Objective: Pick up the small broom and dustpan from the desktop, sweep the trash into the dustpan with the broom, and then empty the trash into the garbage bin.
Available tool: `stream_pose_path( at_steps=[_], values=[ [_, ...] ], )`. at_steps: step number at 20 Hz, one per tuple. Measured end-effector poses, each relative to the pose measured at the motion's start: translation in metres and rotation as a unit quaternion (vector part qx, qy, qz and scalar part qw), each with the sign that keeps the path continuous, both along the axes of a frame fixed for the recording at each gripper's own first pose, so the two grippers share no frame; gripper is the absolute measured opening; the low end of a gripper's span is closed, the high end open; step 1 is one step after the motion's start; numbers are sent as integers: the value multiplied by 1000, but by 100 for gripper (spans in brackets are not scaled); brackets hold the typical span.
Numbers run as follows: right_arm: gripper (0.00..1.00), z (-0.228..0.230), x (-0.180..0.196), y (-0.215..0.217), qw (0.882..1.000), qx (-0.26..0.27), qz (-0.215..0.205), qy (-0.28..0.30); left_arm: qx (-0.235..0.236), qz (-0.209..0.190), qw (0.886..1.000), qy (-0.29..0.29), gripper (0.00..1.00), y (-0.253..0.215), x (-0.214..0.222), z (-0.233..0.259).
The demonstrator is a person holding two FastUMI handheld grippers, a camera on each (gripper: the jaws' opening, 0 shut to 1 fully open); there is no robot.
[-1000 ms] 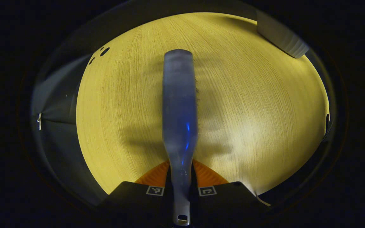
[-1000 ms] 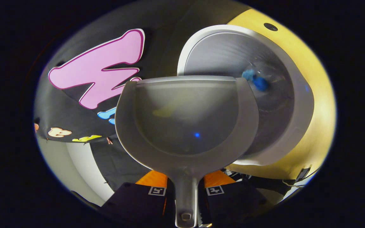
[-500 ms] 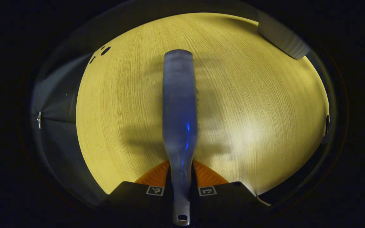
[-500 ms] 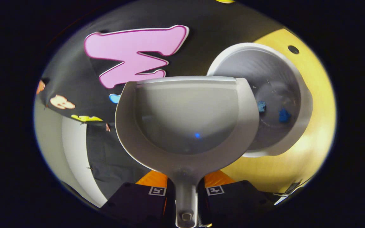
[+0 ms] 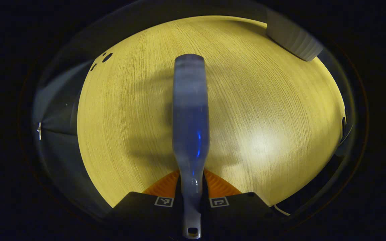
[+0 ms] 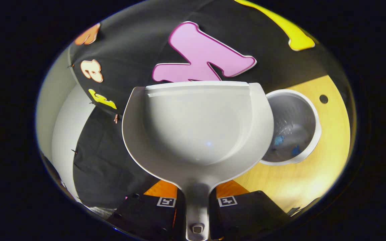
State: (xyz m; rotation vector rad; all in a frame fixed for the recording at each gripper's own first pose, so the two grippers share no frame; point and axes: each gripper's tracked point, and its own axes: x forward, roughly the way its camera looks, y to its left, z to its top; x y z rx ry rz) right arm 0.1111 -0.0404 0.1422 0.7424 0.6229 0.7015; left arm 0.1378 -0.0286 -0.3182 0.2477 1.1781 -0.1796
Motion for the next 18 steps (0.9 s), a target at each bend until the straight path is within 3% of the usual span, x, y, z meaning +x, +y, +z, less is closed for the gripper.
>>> stream_pose_path(
  at_steps=[5,8,9,14,18],
  values=[
    [31,34,-28,19,995,-54,-32,-72,-32,17,999,-9,22,-6,-2,-3],
    [31,45,-41,28,985,-112,-50,-122,-57,24,998,-8,25,-10,-1,-5],
    [30,42,-46,30,979,-141,-56,-137,-70,29,997,-12,21,-12,-1,-5],
    [31,3,-55,50,951,-249,-70,-169,-113,40,992,-35,24,-18,2,-13],
    [31,-49,-70,73,942,-295,-48,-152,-126,51,990,-28,25,-21,1,-11]
  ],
)
